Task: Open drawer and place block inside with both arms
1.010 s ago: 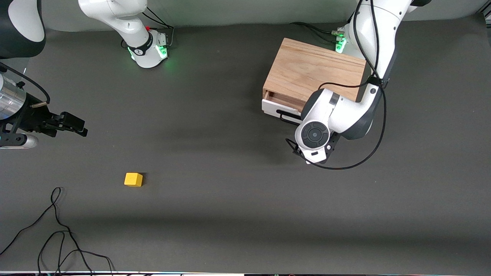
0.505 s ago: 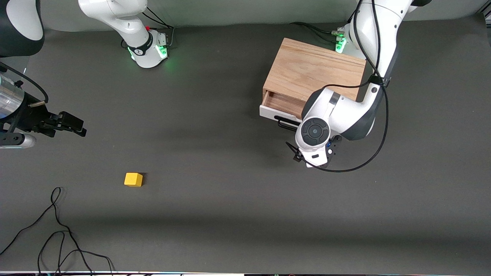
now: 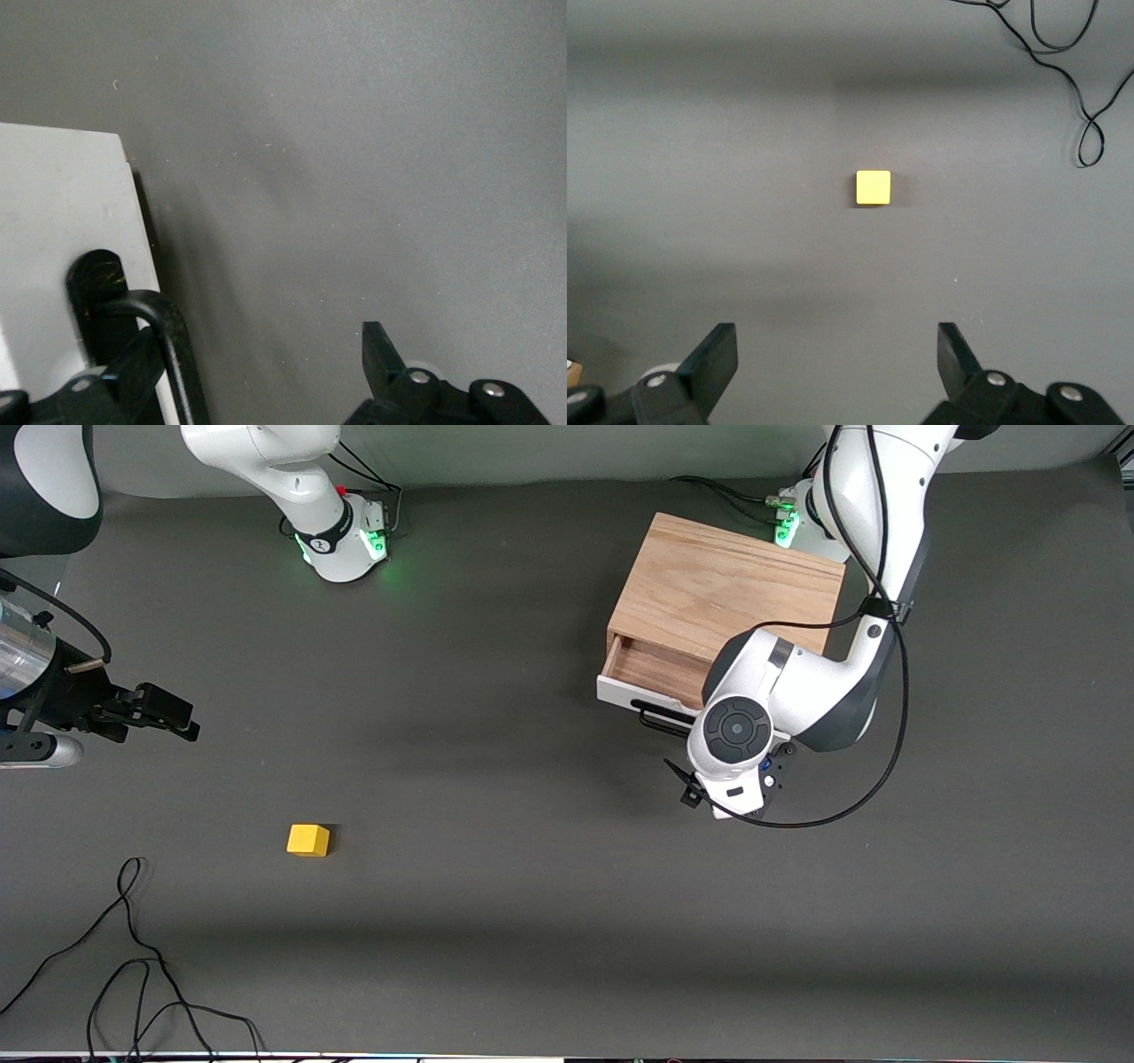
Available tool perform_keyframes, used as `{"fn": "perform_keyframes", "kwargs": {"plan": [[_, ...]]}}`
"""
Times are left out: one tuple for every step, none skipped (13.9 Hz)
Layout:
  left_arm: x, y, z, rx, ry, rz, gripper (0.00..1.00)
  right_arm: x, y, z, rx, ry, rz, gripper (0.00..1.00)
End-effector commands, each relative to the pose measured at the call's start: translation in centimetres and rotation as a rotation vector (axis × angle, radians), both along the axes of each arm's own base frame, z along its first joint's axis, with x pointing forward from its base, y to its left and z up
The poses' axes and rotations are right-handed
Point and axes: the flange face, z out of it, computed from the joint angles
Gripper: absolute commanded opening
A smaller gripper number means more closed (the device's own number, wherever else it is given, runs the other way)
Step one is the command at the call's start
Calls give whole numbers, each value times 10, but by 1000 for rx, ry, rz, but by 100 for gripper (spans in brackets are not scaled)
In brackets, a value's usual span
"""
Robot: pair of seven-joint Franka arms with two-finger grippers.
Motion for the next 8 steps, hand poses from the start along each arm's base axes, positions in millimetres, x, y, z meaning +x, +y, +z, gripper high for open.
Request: {"fn": "perform_keyframes", "kwargs": {"plan": [[6, 2, 34, 32, 28, -13, 99, 2, 1, 6, 15, -3, 5, 100], [10, 3, 53, 35, 32, -10, 99, 2, 1, 6, 15, -5, 5, 100], [18, 13, 85, 32, 36, 10, 99, 3, 1, 6, 15, -4, 5, 100], [20, 19, 105, 30, 45, 16, 99, 3, 1, 6, 15, -7, 14, 100], [18, 22, 128, 21, 55, -42, 99, 4, -3, 8, 15, -12, 11, 100], [15, 27, 153, 1, 67, -137, 99, 5, -5, 10, 15, -18, 8, 100], [10, 32, 177, -20, 72, -224, 99, 5, -4, 9, 15, -19, 7, 100], [10, 51, 203, -45, 71, -285, 99, 5, -5, 9, 14, -19, 5, 100]]}}
